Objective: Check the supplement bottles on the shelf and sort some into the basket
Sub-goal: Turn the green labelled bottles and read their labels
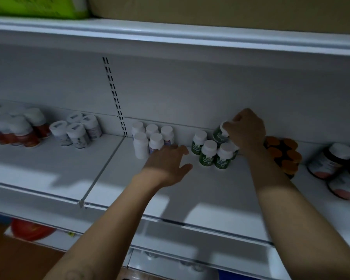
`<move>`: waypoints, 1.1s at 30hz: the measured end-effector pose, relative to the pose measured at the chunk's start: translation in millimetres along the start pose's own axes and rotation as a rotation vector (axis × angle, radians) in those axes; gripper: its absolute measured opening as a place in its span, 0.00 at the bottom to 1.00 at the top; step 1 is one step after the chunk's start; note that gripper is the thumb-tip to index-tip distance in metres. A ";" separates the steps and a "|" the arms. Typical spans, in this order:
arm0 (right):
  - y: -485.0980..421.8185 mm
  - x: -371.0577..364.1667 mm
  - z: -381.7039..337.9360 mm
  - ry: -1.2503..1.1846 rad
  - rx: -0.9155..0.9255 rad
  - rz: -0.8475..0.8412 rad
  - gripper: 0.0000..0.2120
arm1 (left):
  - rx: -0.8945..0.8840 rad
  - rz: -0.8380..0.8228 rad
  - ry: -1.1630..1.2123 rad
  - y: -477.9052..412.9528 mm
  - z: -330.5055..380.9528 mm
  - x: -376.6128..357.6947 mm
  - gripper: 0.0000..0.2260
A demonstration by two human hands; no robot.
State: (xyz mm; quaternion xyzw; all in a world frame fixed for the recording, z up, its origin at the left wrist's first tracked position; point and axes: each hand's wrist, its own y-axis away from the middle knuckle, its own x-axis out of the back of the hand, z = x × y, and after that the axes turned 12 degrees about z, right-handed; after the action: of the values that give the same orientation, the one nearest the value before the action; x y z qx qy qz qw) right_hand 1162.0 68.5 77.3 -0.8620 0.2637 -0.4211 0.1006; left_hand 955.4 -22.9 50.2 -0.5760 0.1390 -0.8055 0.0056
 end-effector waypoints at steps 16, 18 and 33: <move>108.7 96.9 33.3 -0.803 -0.280 -0.224 0.12 | -0.102 0.179 0.400 57.9 76.6 -6.3 0.22; 115.9 101.7 40.7 -0.843 -0.271 -0.240 0.12 | -0.079 0.168 0.477 67.9 81.7 -7.3 0.21; 123.4 116.1 45.0 -0.933 -0.152 -0.268 0.07 | 0.039 0.264 0.663 89.1 101.4 -4.4 0.21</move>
State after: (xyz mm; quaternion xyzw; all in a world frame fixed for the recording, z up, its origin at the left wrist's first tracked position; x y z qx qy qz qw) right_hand 1210.2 -100.0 78.4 -0.9899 0.1074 0.0210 0.0897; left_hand 1037.6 -129.9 55.8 -0.2601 0.1912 -0.9435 0.0752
